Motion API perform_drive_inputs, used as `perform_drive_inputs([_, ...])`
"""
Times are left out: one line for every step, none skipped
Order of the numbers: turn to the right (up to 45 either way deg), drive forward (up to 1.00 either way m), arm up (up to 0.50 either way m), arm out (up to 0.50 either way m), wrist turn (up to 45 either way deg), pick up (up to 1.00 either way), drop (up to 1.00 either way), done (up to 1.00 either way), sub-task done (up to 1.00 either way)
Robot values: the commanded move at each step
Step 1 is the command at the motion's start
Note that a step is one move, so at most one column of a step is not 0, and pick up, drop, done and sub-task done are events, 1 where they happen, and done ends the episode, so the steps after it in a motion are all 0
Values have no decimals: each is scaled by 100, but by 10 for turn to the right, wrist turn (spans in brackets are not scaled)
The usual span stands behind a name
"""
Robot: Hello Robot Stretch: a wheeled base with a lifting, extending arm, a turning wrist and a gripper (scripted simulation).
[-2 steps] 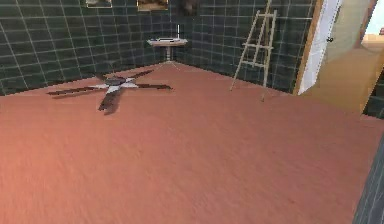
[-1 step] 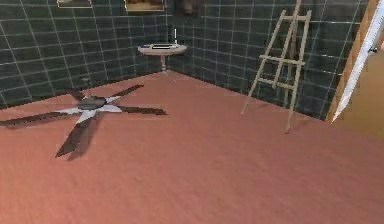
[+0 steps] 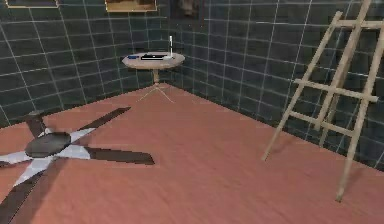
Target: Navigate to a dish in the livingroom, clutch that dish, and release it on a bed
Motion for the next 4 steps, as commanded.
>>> perform_drive_inputs([0,100,0,0,0,0,0,0,0])
perform_drive_inputs([0,65,0,0,0,0,0,0,0])
perform_drive_inputs([-390,0,0,0,0,0,0,0,0])
perform_drive_inputs([0,90,0,0,0,0,0,0,0])
